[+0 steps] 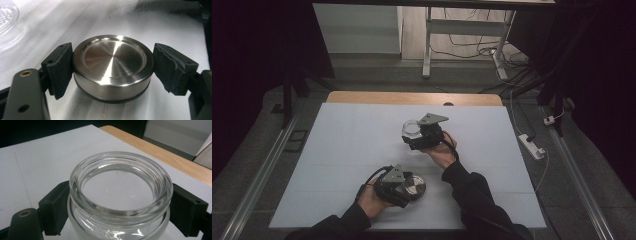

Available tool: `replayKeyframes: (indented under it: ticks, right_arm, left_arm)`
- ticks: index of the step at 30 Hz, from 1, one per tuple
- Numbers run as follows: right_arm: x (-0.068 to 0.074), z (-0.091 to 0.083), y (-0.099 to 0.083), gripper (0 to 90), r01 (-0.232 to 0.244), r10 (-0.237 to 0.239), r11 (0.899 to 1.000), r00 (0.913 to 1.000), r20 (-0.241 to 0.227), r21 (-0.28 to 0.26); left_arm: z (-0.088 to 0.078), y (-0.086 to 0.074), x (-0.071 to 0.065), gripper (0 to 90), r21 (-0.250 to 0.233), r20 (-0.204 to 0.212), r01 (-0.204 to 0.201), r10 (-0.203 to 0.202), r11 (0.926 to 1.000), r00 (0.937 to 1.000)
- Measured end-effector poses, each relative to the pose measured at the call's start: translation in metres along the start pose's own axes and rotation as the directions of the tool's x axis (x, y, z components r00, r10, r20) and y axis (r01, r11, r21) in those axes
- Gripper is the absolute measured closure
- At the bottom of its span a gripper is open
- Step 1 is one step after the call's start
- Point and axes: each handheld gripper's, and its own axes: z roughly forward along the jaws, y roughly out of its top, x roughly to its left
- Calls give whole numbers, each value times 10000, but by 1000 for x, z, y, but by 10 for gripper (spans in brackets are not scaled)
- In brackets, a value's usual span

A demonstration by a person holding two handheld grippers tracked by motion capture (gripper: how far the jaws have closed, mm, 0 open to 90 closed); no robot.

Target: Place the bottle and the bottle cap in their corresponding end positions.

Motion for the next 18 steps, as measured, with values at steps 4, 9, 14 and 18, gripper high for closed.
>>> replayKeyframes:
  ticks: [4,9,14,18]
  right_arm:
    - [-2,3,-4,148,-34,34,10000,10000,2,80]
    - [-2,5,-8,148,-28,29,9999,10000,-75,134]
    - [-2,7,-12,147,-37,39,9998,9999,-132,213]
    - [-3,4,-15,145,10,-5,9997,9998,-211,259]
  left_arm:
    - [4,-1,0,209,260,-80,8,-6,9997,10000]
    - [9,-2,-1,209,710,-157,-5,16,9975,9999]
    - [10,-1,1,208,865,-110,117,-108,9962,9999]
    - [10,-1,1,208,888,-57,197,-192,9959,9998]
